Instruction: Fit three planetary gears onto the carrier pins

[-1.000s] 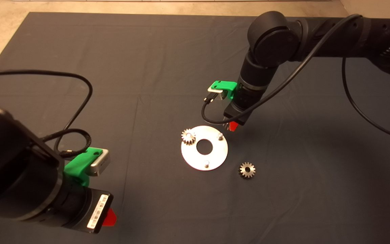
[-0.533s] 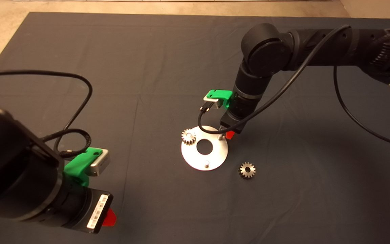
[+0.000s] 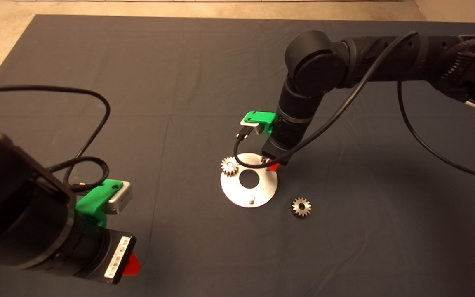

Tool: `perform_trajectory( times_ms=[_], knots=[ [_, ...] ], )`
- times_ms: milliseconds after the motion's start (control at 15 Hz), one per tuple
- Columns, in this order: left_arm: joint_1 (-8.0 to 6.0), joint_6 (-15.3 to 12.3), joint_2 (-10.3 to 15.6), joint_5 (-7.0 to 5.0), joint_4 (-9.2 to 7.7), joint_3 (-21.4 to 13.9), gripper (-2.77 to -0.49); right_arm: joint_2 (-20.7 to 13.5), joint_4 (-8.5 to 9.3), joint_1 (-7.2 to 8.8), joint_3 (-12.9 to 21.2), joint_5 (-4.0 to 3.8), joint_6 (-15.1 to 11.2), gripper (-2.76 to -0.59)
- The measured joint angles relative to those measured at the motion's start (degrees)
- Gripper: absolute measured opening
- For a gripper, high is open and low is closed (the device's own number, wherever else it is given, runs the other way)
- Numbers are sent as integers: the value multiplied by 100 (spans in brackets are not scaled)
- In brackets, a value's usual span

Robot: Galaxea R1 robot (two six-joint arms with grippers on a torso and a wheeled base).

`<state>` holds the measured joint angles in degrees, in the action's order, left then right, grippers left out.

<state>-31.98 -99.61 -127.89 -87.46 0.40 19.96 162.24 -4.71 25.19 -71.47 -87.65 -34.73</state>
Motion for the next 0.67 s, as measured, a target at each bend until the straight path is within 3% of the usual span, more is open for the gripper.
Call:
perform_trajectory(
  times_ms=[667],
  knots=[
    [0, 0, 0, 0, -2, 0, -151, 15, -417, -39, 4, -5, 44, -242]
  ],
)
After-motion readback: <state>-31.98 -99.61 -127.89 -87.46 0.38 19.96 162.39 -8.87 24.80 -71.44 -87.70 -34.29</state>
